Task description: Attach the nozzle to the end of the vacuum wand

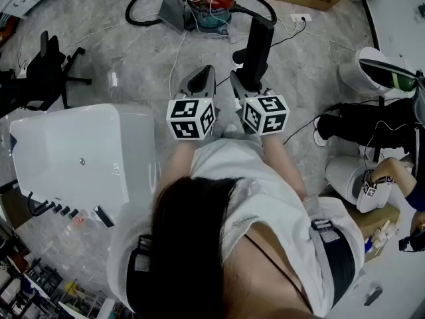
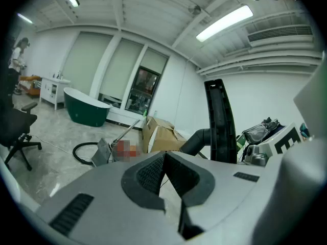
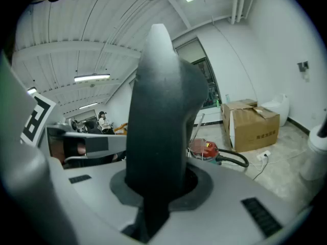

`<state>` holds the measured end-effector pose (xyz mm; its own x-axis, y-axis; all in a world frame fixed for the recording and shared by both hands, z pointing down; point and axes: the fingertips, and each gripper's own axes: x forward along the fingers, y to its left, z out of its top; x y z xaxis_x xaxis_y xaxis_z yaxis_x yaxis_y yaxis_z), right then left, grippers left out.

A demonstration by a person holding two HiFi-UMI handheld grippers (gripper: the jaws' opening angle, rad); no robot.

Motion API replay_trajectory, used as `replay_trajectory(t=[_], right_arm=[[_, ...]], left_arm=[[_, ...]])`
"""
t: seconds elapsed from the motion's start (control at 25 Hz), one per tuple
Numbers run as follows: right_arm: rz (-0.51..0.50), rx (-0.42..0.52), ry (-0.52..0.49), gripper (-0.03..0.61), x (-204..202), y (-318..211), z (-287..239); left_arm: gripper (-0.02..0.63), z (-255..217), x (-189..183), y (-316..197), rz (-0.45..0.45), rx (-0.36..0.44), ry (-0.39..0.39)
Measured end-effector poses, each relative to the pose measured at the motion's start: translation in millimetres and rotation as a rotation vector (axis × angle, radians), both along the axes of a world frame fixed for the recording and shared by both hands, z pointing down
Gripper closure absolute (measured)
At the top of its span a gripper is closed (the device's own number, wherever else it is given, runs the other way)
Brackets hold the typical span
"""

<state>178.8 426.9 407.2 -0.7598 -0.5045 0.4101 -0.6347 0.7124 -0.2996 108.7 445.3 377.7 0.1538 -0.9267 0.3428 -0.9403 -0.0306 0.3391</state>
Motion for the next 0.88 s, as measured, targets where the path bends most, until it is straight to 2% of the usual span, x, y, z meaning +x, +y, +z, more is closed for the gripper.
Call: replay_trajectory(t=[0.2, 0.88], right_arm=[[-0.007, 0.004, 0.015, 0.506, -4.5, 1.0, 4.2], [0.031, -0.024, 0.022, 0.506, -24.4, -12.3, 10.5]], left_arm=[[0.611, 5.3, -1.8, 2.7, 0.006, -0.002, -0.013], [0.611, 14.0, -22.3, -14.4, 0.041, -0.012, 0.018]])
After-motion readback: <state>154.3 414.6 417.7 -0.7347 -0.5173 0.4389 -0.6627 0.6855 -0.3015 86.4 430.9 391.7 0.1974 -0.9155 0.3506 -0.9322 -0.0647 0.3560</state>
